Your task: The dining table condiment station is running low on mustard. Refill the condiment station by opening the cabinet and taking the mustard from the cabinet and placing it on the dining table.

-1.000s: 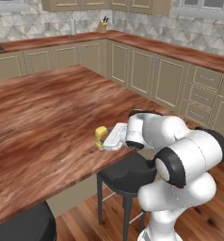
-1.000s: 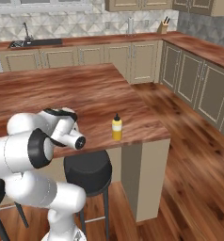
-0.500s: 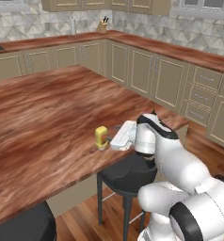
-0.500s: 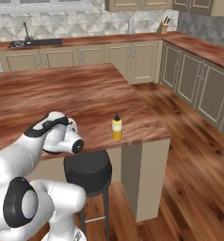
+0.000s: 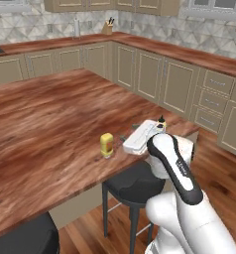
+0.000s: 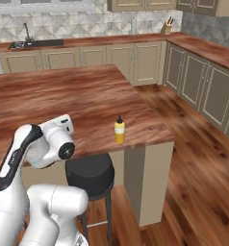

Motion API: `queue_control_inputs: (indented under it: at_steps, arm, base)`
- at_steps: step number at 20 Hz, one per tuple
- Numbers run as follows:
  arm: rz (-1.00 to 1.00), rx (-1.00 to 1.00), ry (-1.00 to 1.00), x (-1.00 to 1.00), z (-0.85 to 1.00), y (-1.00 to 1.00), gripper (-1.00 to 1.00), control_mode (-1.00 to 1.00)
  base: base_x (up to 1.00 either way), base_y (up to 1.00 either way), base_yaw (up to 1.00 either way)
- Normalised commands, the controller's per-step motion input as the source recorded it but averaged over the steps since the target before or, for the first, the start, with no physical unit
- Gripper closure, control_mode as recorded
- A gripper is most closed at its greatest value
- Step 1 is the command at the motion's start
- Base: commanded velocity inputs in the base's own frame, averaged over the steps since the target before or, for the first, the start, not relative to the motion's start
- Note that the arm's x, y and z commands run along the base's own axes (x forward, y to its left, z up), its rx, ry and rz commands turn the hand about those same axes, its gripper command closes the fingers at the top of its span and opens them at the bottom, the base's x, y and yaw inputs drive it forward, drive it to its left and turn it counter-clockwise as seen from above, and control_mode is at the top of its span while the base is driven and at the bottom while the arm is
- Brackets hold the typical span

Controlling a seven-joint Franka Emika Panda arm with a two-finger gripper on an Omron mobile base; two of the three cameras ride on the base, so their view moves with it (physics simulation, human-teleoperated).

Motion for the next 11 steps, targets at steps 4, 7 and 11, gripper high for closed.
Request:
queue_control_inputs:
  at_steps: [4, 7, 11]
  arm:
    - [-0.10, 0.00, 0.07, -0.67, 0.84, -0.28, -1.00, -1.00]
    - [-0.09, 0.00, 0.07, -0.74, 0.79, -0.27, -1.00, -1.00]
    - [-0.09, 0.00, 0.08, -0.78, 0.79, -0.20, -1.00, -1.00]
  base:
    - [0.00, 0.00, 0.00]
    - [0.00, 0.00, 0.00]
    - [0.00, 0.00, 0.00]
